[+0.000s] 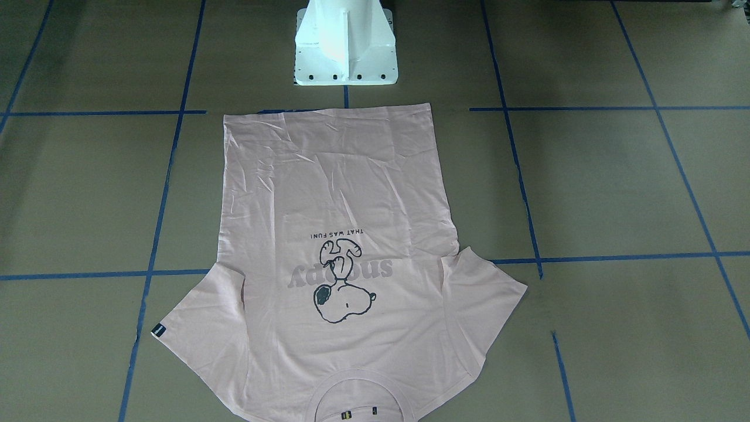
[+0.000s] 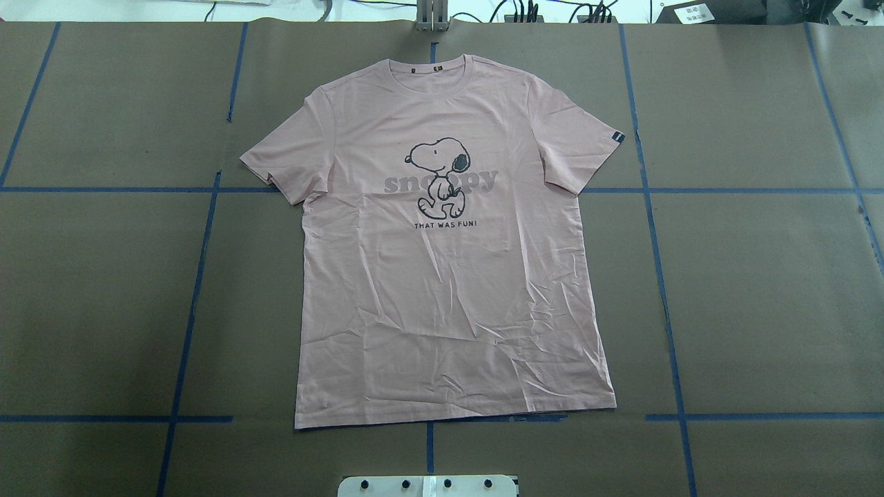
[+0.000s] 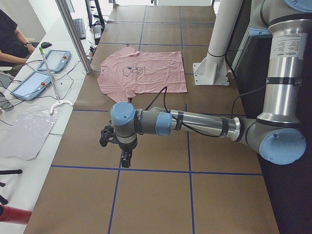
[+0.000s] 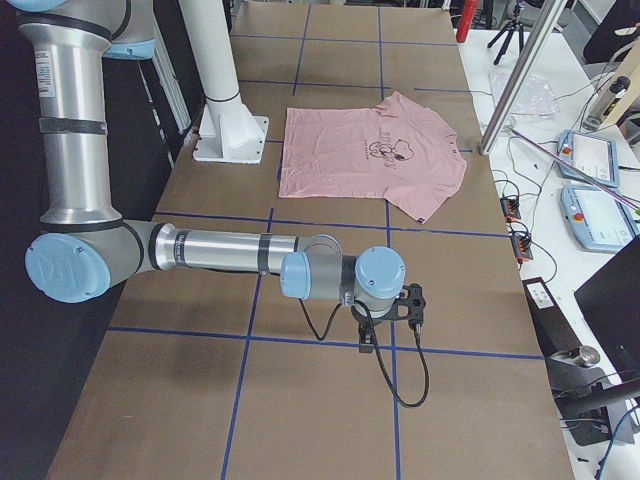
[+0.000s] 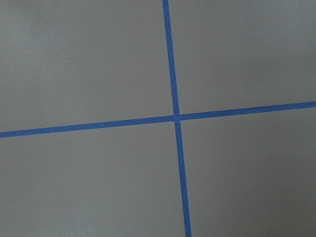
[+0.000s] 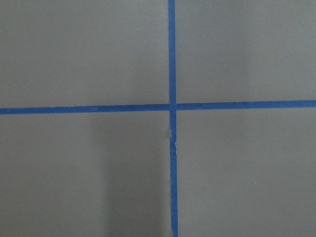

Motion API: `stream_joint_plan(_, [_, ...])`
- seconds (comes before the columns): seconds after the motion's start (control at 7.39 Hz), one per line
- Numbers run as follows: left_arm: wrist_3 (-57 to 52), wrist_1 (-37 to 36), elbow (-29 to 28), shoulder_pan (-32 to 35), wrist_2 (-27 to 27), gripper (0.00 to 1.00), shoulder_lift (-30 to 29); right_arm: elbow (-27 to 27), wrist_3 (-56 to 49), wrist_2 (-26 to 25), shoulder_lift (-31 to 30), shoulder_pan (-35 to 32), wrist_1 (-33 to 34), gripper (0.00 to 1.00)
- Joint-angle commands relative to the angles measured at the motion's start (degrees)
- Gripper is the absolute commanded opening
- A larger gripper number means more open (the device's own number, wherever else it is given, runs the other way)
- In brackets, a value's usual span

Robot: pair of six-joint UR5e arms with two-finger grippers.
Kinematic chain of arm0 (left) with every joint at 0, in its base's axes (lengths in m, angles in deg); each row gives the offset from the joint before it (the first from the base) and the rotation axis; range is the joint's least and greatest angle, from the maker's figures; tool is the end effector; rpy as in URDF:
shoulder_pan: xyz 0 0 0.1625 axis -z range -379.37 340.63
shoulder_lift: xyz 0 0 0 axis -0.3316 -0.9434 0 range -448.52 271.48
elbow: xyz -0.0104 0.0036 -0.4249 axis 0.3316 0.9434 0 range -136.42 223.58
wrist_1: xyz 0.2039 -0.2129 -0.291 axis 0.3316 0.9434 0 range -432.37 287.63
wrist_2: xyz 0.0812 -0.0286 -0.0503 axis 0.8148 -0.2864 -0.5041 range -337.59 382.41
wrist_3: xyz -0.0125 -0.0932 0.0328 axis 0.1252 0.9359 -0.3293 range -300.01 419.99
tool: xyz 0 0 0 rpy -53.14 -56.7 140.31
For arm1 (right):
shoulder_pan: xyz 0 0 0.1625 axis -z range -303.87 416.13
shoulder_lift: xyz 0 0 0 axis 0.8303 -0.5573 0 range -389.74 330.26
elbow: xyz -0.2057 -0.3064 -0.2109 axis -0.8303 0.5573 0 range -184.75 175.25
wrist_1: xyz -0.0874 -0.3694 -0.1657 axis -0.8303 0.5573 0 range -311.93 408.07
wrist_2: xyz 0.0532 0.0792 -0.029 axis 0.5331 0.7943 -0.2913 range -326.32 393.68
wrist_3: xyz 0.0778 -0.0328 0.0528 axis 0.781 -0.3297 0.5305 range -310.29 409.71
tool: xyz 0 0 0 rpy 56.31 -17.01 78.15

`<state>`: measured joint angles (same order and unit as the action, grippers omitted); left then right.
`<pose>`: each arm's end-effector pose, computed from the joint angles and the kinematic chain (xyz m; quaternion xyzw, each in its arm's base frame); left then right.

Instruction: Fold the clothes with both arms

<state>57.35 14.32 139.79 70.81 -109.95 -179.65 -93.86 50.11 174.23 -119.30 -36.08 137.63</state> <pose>-0.0678 -0.5018 0.6037 0.0417 0.3602 0.0328 0.9314 0.0754 -0.4927 0.6538 0.0067 -0.4269 0.0206 0.9040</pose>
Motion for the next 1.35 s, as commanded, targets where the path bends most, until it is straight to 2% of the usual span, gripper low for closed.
stream_joint_plan(0.0, [0.0,0.0,0.1,0.1,0.0,1.00,0.1,-0.1,0.0,-1.3,0.2,0.0,0.1,1.00])
stream_joint_plan(0.27, [0.0,0.1,0.0,-0.2,0.0,1.00,-1.1,-0.5,0.3,-1.5,2.5,0.0,0.1,1.00])
stream_joint_plan(0.54, [0.1,1.1,-0.3,-0.4,-0.3,1.00,-7.5,0.1,0.5,-1.3,6.4,2.0,0.0,1.00])
stream_joint_plan(0.68, [0.3,4.1,-1.6,-0.9,-3.1,1.00,-8.5,0.3,0.7,-1.5,10.9,4.6,-1.2,1.00])
stream_joint_plan(0.81, [0.5,13.0,-4.3,-2.3,-4.6,1.00,-8.6,1.6,1.4,-1.3,13.7,8.5,-2.3,1.00])
stream_joint_plan(0.95, [1.1,20.0,-6.4,-2.4,-5.0,1.00,-8.5,3.6,6.4,-1.2,17.5,13.5,-2.4,1.00])
stream_joint_plan(1.08, [2.0,23.1,-6.8,-3.1,-4.8,1.00,-8.8,7.2,12.1,-1.6,22.7,17.9,-4.2,1.00])
stream_joint_plan(1.22, [2.7,24.8,-7.0,-3.2,-4.9,1.00,-9.3,13.0,20.3,-3.3,27.5,21.3,-9.5,1.00])
